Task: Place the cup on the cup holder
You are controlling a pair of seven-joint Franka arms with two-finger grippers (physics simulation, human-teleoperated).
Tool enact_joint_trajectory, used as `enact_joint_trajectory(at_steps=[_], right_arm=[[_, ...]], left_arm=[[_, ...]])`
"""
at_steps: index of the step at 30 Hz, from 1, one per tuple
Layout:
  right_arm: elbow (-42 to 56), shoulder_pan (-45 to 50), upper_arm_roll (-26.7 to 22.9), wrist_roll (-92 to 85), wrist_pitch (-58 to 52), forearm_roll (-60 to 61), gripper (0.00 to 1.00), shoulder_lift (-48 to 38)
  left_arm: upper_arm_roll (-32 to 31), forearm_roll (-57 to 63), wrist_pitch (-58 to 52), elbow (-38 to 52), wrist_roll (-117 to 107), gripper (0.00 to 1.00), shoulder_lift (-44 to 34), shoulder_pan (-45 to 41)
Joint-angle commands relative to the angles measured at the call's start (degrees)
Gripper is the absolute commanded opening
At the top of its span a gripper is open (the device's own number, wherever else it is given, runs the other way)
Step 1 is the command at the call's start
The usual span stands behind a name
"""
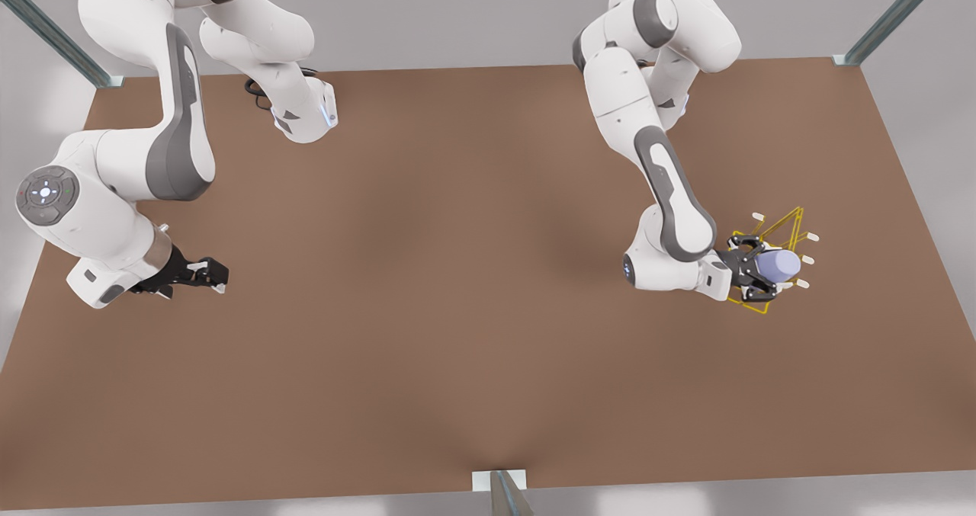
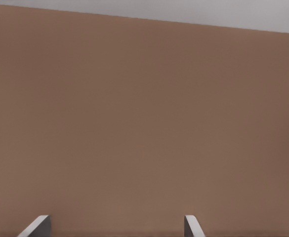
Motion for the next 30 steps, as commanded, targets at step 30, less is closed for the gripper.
enact_joint_trajectory(at_steps=[30], right_arm=[[-0.32,-0.80,-0.17,-0.04,-0.72,0.14,1.00,0.12]], left_arm=[[-0.27,-1.66,1.97,-6.24,-12.40,0.86,3.83,-5.05]])
